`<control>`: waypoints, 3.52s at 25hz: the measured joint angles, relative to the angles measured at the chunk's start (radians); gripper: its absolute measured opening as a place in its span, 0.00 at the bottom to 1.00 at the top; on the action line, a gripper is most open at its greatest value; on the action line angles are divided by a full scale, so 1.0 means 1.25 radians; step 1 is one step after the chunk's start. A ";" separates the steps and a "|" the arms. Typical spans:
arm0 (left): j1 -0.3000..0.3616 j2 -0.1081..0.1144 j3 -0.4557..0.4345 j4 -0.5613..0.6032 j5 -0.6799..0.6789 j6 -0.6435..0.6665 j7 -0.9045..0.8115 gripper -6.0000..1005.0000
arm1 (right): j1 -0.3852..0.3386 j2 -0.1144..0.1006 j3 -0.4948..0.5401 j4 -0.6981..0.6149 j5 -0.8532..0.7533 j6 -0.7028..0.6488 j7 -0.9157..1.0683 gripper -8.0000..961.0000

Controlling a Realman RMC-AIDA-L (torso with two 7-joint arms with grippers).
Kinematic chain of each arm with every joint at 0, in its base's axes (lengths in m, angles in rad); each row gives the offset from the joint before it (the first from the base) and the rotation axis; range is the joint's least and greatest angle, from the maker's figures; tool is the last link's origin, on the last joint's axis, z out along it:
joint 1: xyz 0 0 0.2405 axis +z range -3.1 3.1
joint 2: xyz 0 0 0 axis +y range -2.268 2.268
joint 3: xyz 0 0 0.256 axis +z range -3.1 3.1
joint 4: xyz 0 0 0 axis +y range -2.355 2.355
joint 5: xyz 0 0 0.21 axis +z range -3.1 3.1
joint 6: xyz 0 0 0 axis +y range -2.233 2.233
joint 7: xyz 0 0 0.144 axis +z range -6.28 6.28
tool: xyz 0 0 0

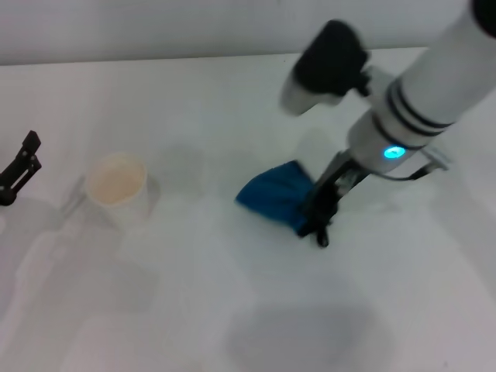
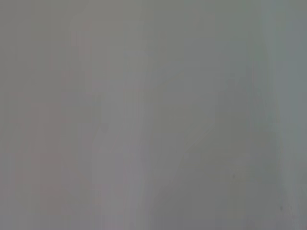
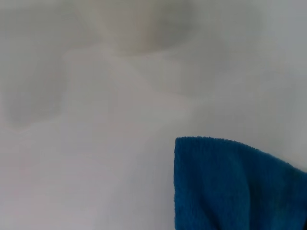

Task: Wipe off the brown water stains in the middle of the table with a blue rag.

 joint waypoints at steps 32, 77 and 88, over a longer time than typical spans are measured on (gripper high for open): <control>-0.027 0.001 0.000 0.000 0.001 0.027 0.001 0.87 | -0.087 -0.006 0.283 0.039 -0.226 0.013 -0.017 0.14; -0.029 0.003 0.000 0.000 -0.001 0.048 0.002 0.87 | -0.288 -0.008 0.642 0.086 0.585 -0.128 -0.675 0.49; -0.033 0.003 -0.003 0.000 -0.003 0.048 0.009 0.87 | -0.292 -0.009 0.813 0.400 0.820 -0.066 -1.218 0.49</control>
